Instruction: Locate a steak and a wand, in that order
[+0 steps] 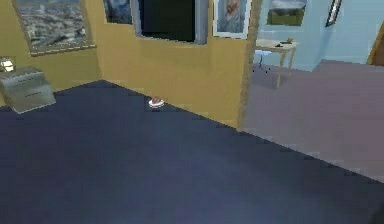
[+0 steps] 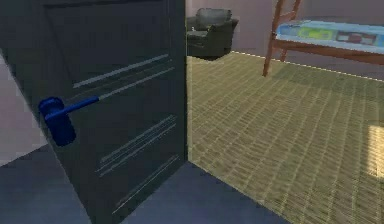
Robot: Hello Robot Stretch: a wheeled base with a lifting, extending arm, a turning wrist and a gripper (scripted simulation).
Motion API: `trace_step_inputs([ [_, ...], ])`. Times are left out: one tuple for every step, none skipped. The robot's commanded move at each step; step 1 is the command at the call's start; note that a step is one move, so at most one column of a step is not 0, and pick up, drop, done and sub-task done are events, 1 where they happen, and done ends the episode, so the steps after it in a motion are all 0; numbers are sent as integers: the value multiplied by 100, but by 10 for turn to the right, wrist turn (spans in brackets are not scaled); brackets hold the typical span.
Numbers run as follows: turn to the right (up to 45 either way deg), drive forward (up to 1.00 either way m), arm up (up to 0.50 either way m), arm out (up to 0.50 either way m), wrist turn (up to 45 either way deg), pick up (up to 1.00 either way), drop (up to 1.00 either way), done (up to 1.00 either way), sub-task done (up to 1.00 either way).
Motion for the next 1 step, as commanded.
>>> trace_step_inputs([
  [0, 65, 0, 0, 0, 0, 0, 0, 0],
])
